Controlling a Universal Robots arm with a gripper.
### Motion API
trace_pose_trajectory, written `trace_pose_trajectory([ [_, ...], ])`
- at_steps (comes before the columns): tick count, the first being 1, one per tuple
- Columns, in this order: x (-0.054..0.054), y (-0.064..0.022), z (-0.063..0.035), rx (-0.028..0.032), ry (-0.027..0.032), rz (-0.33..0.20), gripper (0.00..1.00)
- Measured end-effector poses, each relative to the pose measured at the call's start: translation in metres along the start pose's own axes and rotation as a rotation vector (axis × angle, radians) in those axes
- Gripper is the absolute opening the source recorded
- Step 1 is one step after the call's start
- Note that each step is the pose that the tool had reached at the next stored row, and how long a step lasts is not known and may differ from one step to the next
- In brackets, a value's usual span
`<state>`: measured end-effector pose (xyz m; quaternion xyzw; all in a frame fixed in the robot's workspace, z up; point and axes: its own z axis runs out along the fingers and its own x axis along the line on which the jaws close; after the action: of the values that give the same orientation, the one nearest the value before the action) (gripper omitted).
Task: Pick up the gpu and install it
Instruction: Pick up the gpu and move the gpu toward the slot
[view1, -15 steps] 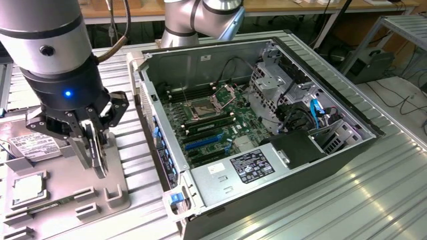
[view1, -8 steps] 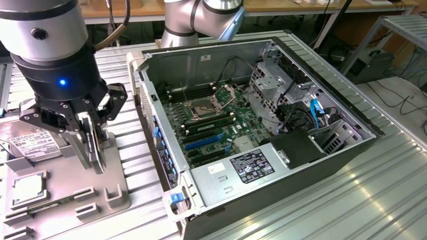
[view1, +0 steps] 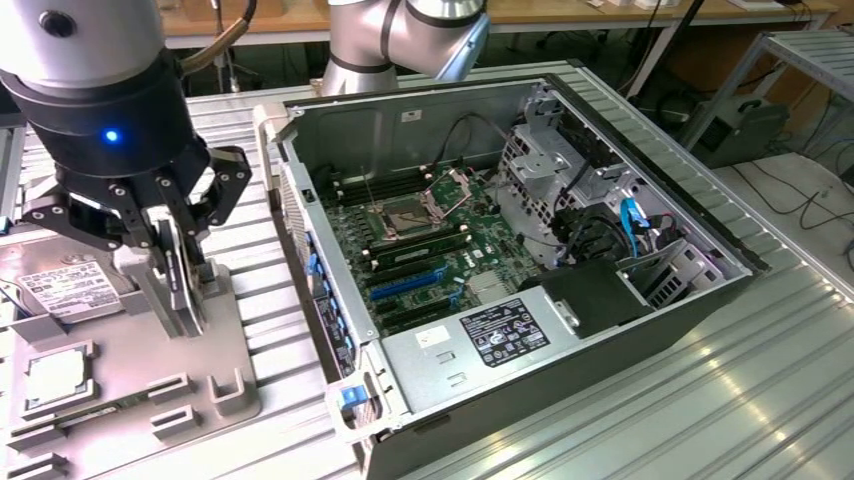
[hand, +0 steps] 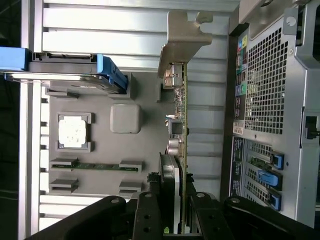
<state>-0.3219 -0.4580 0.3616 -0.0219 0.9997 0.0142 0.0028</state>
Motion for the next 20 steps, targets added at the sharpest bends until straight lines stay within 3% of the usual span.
trace_pose_trajectory([
  [20,0.000,0.0014,-0.0492,0.0000,0.0000,0.000,0.28],
])
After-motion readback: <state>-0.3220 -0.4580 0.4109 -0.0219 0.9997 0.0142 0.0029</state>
